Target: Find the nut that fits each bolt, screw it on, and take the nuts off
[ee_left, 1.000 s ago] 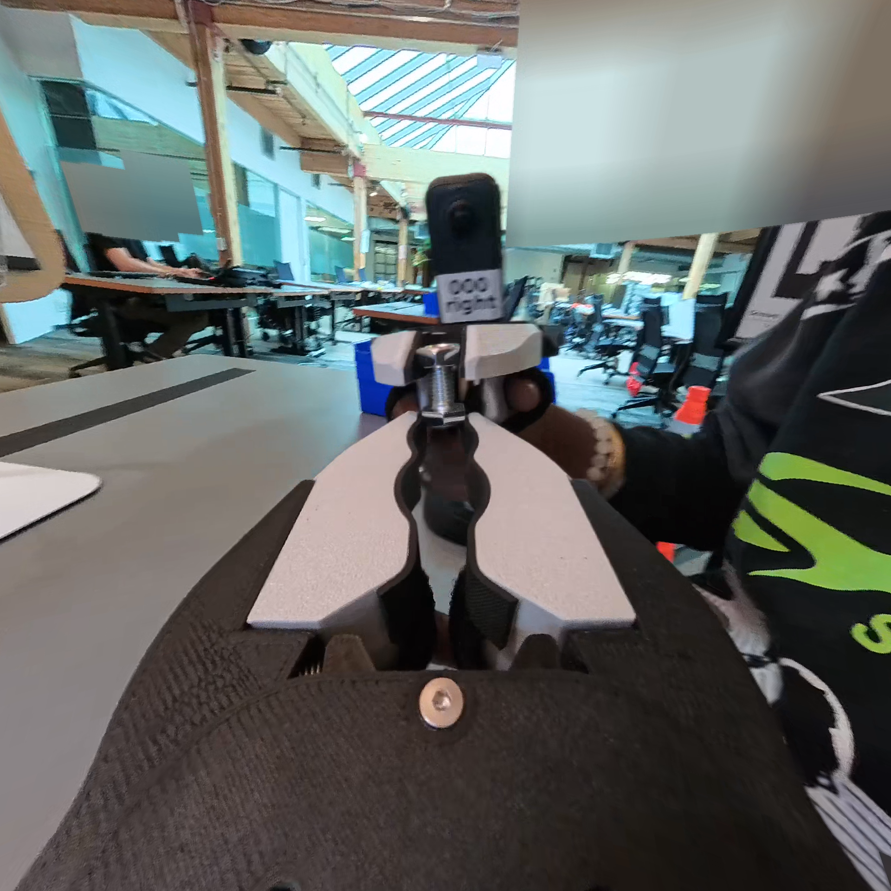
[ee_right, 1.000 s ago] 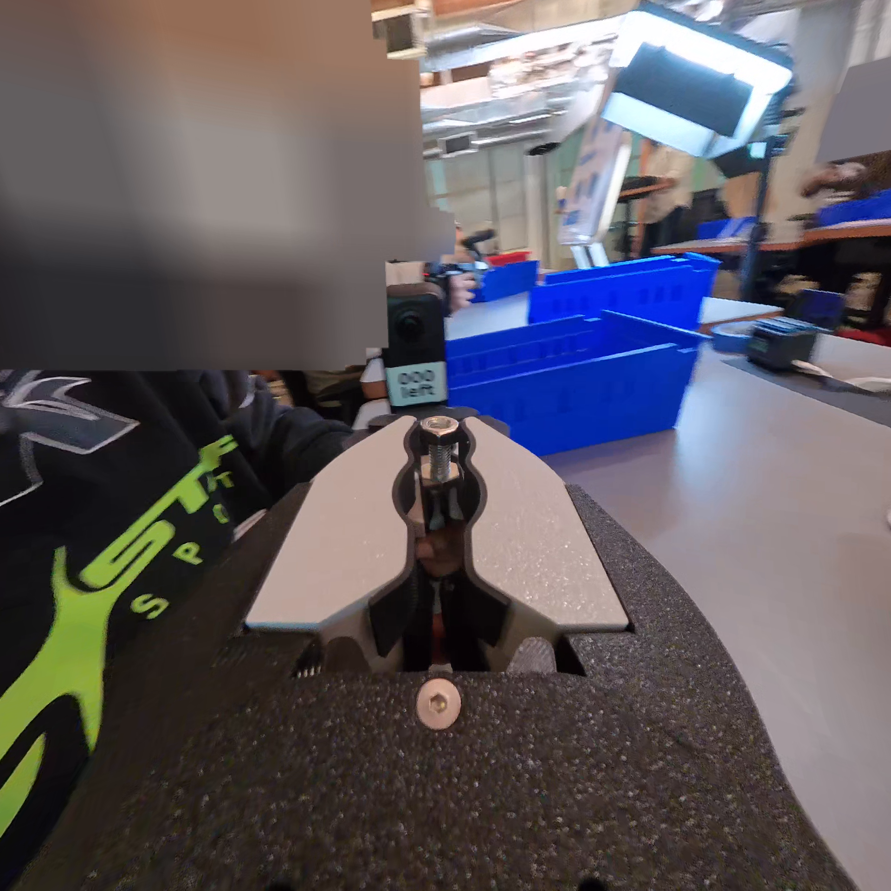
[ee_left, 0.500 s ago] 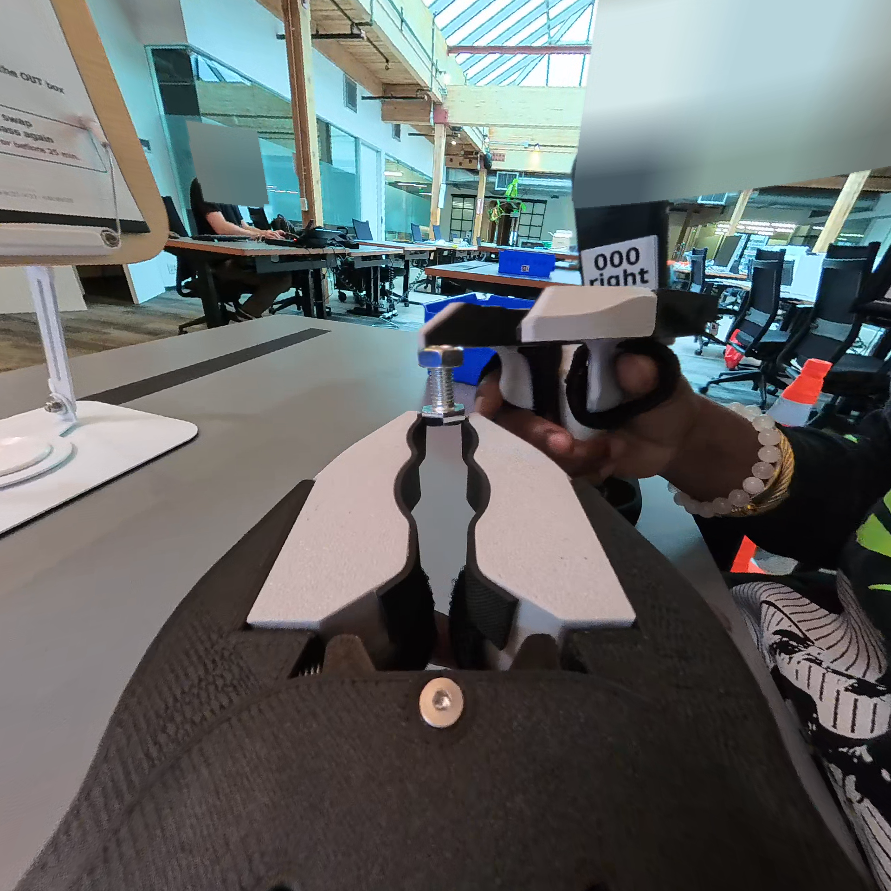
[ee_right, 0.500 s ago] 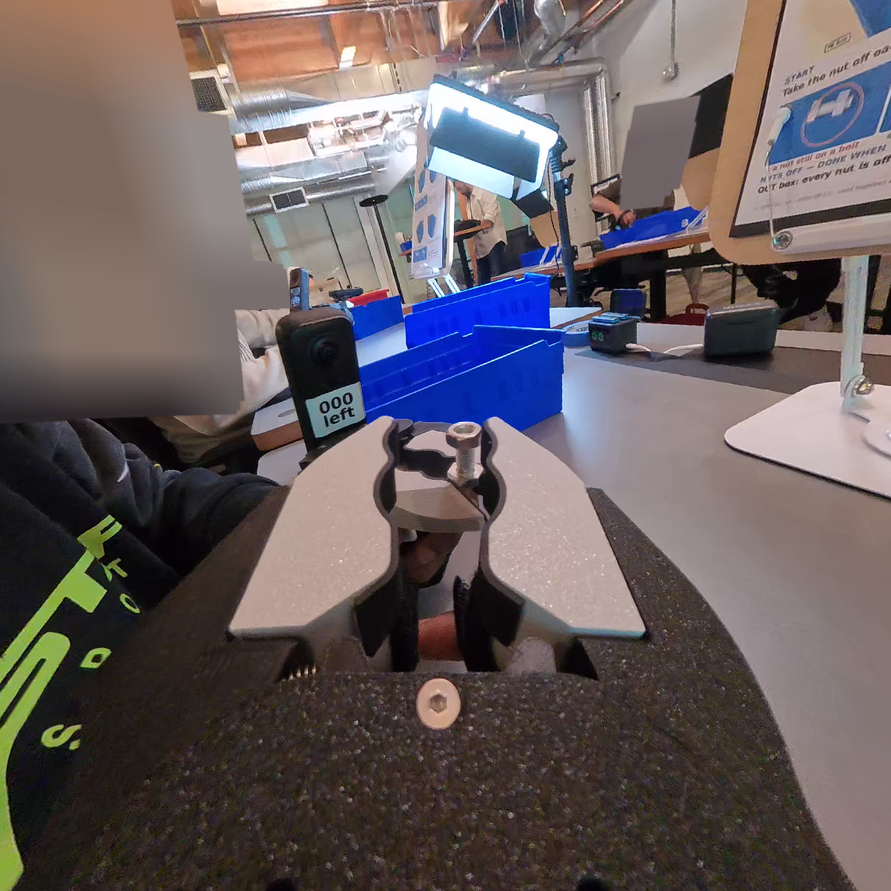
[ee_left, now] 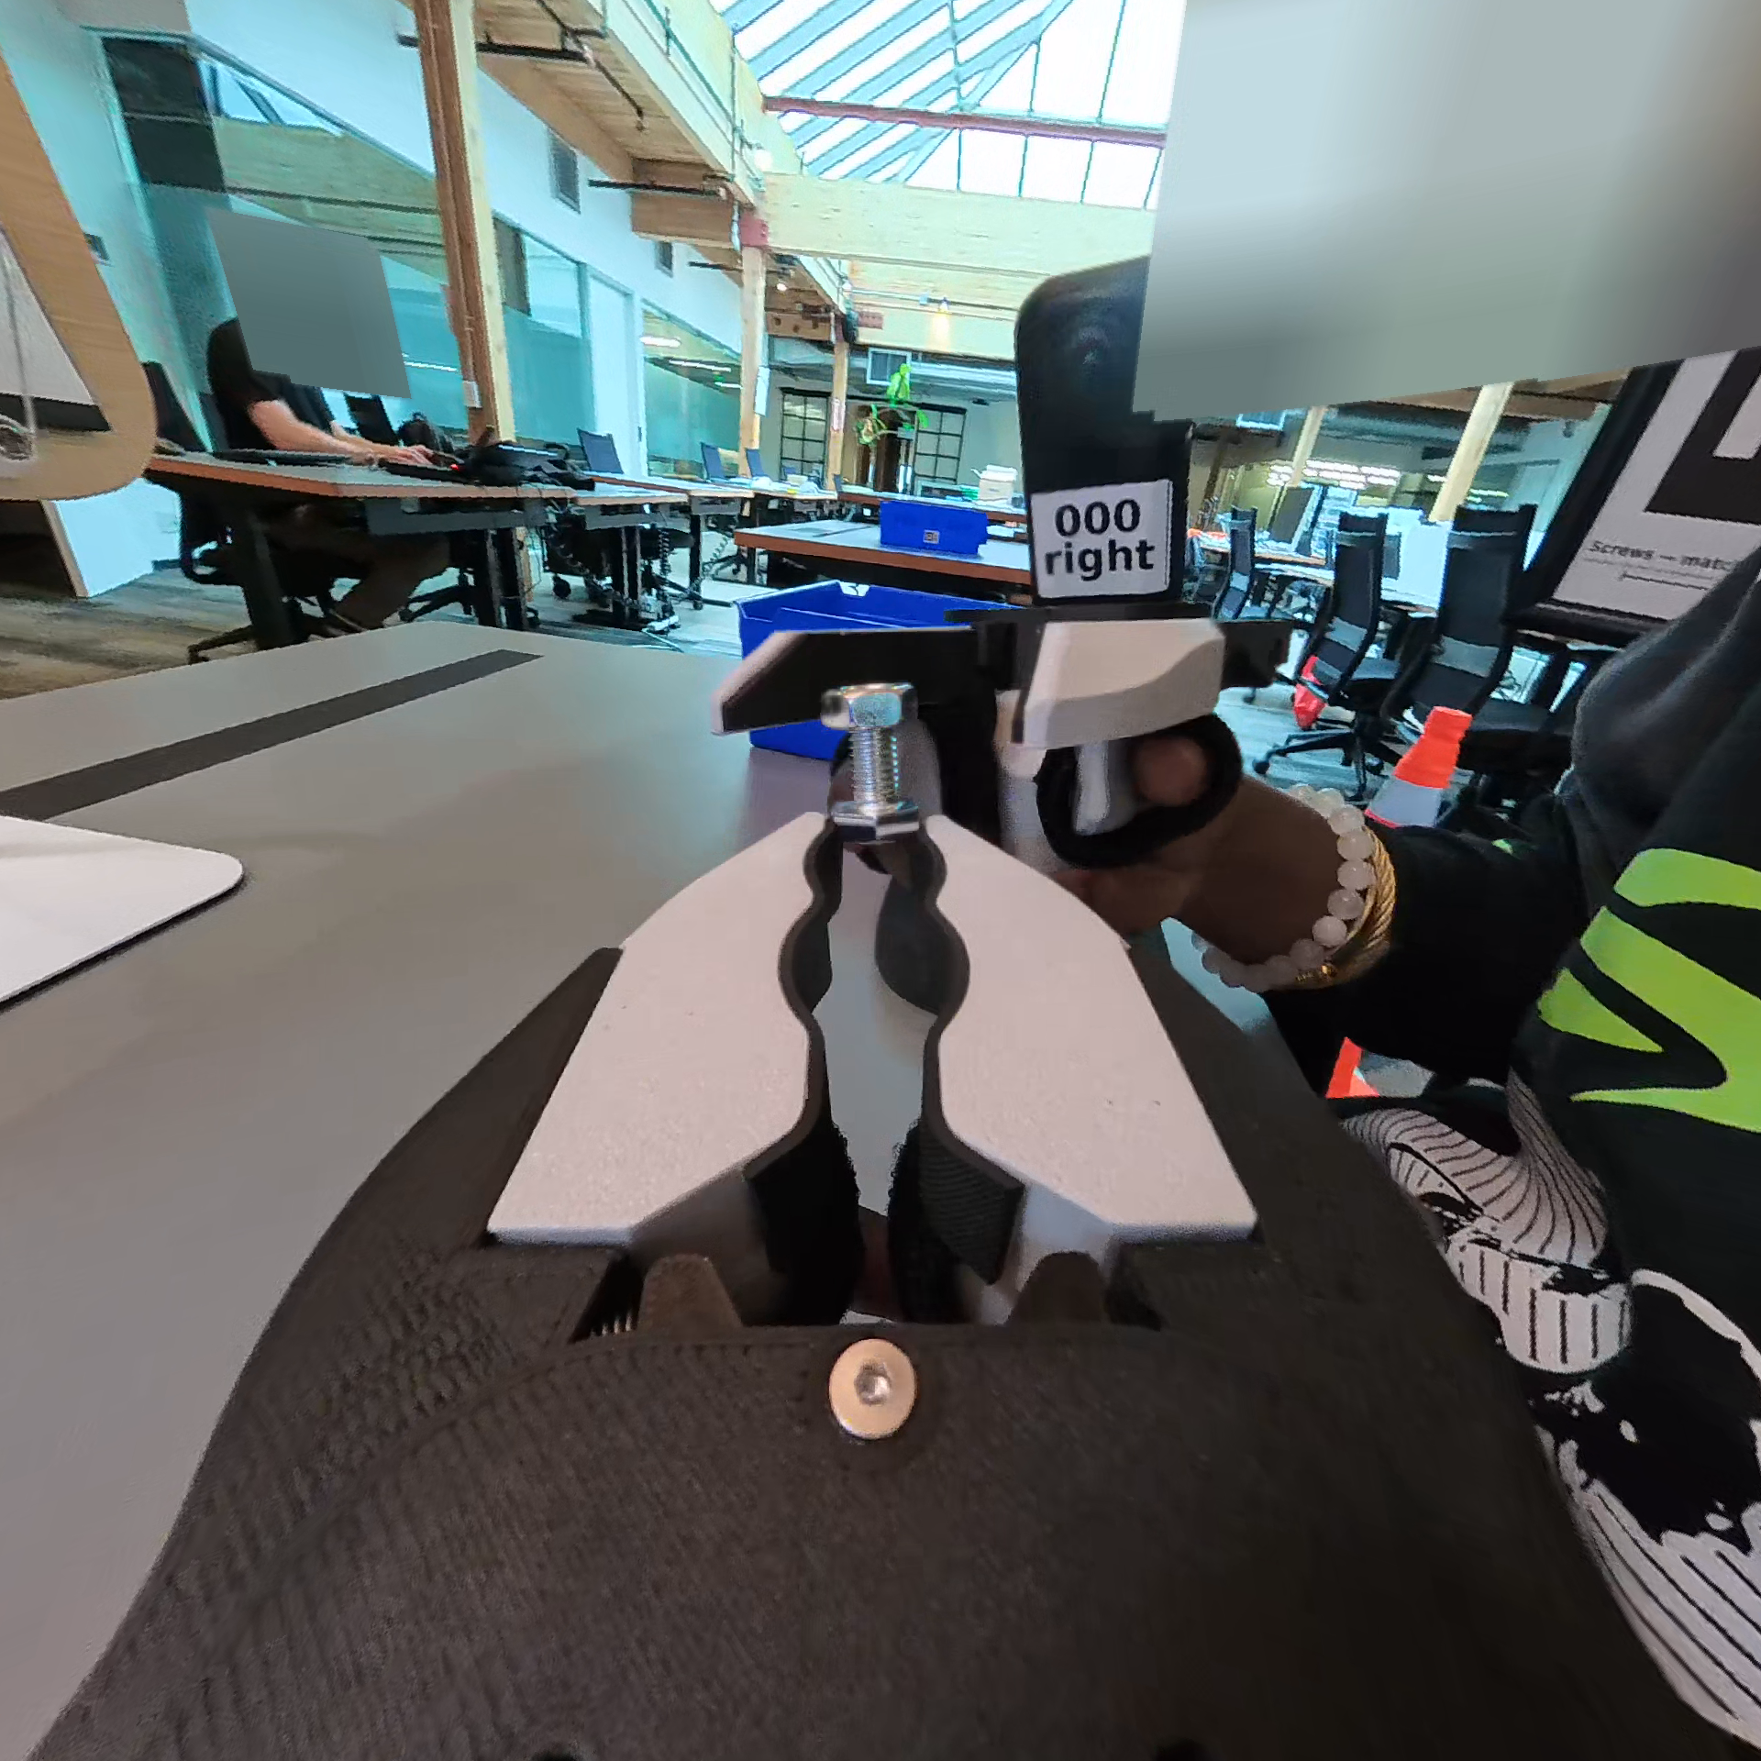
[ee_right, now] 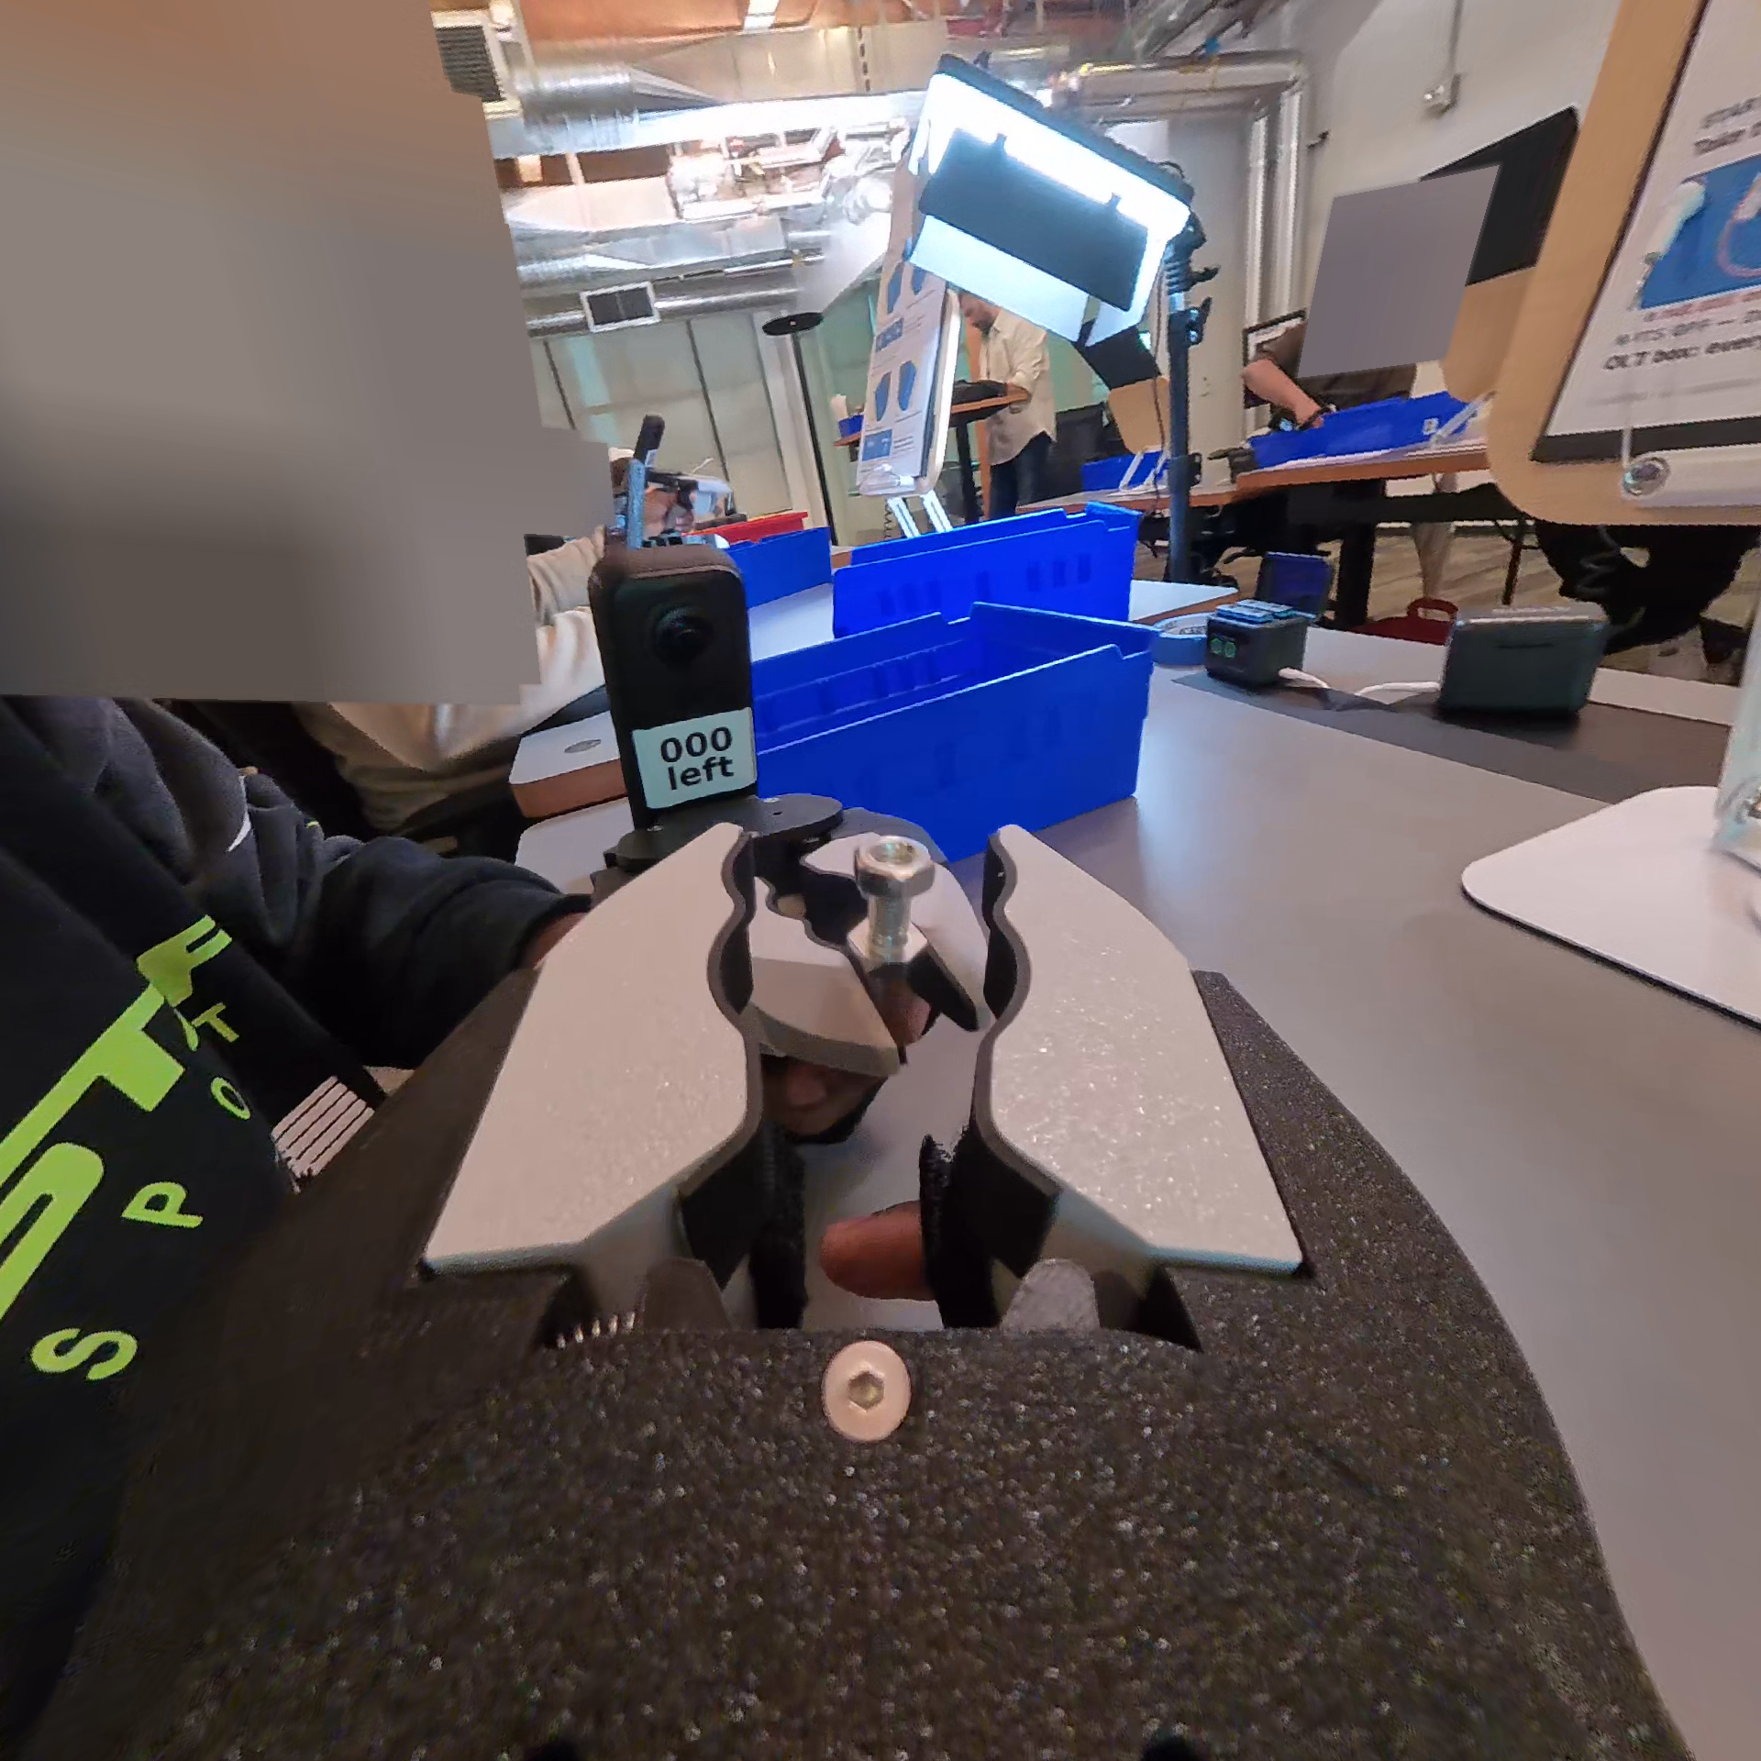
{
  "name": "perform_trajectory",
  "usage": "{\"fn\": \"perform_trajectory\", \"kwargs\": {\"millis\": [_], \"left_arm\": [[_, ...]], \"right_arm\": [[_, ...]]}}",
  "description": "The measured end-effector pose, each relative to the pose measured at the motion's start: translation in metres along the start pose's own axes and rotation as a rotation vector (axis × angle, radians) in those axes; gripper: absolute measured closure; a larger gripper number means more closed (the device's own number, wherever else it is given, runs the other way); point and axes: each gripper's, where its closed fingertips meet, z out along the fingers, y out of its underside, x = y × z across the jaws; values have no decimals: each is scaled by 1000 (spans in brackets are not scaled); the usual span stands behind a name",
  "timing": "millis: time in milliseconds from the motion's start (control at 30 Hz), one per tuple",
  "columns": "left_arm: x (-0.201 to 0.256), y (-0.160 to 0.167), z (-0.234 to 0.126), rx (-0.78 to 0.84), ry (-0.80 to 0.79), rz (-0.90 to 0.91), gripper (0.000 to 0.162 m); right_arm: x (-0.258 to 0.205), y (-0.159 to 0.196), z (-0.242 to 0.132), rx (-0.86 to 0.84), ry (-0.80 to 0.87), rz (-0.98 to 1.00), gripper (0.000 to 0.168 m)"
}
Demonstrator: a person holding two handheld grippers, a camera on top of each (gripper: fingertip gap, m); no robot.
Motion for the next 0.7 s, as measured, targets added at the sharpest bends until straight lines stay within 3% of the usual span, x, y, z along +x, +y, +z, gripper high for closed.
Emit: {"fn": "perform_trajectory", "kwargs": {"millis": [200, 267, 333, 400, 567, 700], "left_arm": [[-7, 0, -2, 0, -40, 6, 148], [-9, -1, -3, 7, -47, -2, 148], [-10, 0, -3, 5, -47, -16, 148], [-9, -1, -2, 6, -37, -16, 148], [2, 1, 0, -4, 18, 5, 148], [2, 6, 2, -30, 22, 7, 148]], "right_arm": [[0, -1, -9, -3, 28, -16, 135], [-4, -6, -16, 30, 2, -8, 156], [-4, -9, -19, 54, -1, 6, 158], [1, -8, -18, 52, 32, -3, 154], [1, 3, -6, -1, 17, 6, 125], [-4, 3, -3, -3, -10, -8, 128]]}}
